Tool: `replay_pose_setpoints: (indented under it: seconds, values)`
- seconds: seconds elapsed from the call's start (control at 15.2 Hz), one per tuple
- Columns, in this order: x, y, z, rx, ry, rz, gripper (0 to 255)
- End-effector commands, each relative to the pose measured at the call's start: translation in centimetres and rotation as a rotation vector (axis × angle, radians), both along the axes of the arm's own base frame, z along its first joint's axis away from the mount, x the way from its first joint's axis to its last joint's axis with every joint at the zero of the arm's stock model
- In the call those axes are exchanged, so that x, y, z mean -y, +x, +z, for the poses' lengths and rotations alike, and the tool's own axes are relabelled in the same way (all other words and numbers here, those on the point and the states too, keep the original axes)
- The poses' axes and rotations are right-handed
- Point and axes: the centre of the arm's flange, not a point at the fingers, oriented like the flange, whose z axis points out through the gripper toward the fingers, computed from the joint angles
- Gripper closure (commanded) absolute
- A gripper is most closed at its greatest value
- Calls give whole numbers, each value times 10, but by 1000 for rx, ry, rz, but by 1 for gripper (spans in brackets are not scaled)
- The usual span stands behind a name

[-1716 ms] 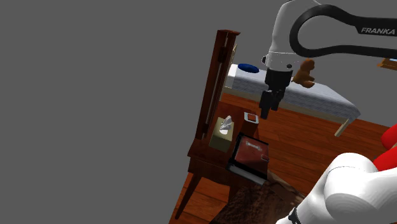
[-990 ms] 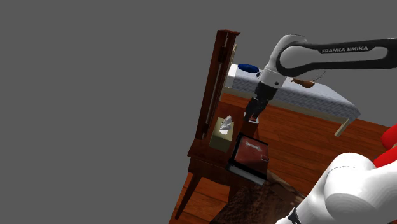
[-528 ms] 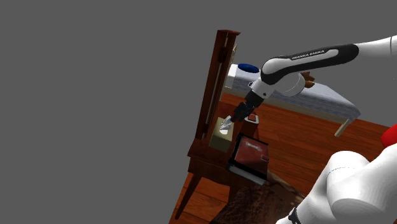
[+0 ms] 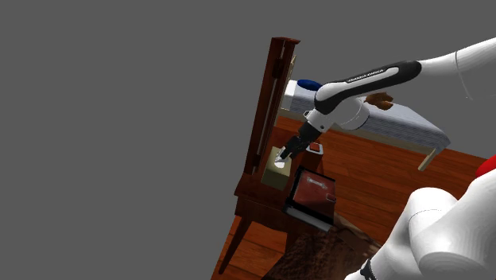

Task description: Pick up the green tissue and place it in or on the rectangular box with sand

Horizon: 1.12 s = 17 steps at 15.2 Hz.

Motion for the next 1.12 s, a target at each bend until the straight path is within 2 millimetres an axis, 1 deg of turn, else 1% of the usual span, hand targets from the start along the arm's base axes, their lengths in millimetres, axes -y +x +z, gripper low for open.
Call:
replay_pose_setpoints:
  seconds: [0.0,0.4,0.46,1.06]
  values:
    - [-2,1,-4,0,0,0,0]
    - [-2,1,-4,0,0,0,0]
    - [-2,1,-4,0,0,0,255]
    - [-2,1,-4,0,0,0,255]
